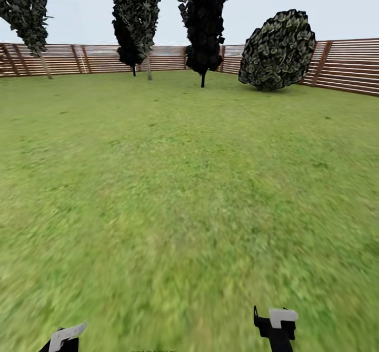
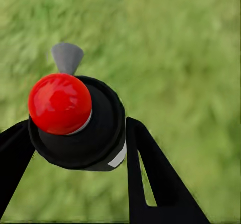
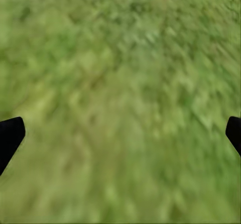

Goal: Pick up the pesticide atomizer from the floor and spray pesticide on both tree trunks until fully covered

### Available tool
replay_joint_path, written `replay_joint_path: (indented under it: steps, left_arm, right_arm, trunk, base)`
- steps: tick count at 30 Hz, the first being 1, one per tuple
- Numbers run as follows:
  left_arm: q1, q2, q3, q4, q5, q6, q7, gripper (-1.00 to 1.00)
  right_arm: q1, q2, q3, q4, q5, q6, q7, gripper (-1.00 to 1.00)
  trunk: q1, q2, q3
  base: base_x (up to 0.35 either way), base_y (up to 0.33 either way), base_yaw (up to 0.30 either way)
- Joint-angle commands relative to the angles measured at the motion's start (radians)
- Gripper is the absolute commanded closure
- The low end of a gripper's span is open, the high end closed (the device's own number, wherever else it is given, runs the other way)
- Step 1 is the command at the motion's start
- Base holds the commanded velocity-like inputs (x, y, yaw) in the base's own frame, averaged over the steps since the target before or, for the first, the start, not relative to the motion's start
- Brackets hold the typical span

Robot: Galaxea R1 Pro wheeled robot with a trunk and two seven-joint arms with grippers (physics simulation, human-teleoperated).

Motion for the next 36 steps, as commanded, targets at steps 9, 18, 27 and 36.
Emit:
replay_joint_path:
  steps: [9, 18, 27, 36]
  left_arm:
    - [0.0, 0.0, 0.0, 0.0, 0.0, 0.0, 0.0, 1.0]
    - [0.0, 0.0, 0.0, 0.0, 0.0, 0.0, 0.0, 1.0]
    - [0.0, 0.0, 0.0, 0.0, 0.0, 0.0, 0.0, 1.0]
    - [0.0, 0.0, 0.0, 0.0, 0.0, 0.0, 0.0, 1.0]
  right_arm:
    - [0.0, 0.0, 0.0, 0.0, 0.0, 0.0, 0.0, -1.0]
    - [0.0, 0.0, 0.0, 0.0, 0.0, 0.0, 0.0, -1.0]
    - [0.0, 0.0, 0.0, 0.0, 0.0, 0.0, 0.0, -1.0]
    - [0.0, 0.0, 0.0, 0.0, 0.0, 0.0, 0.0, -1.0]
  trunk:
    - [0.0, 0.0, -0.003]
    - [0.0, 0.0, -0.006]
    - [0.0, 0.0, -0.01]
    - [0.0, 0.0, -0.013]
  base:
    - [0.0, 0.0, 0.281]
    - [0.0, 0.0, 0.281]
    - [0.0, 0.0, 0.281]
    - [0.0, 0.0, 0.281]
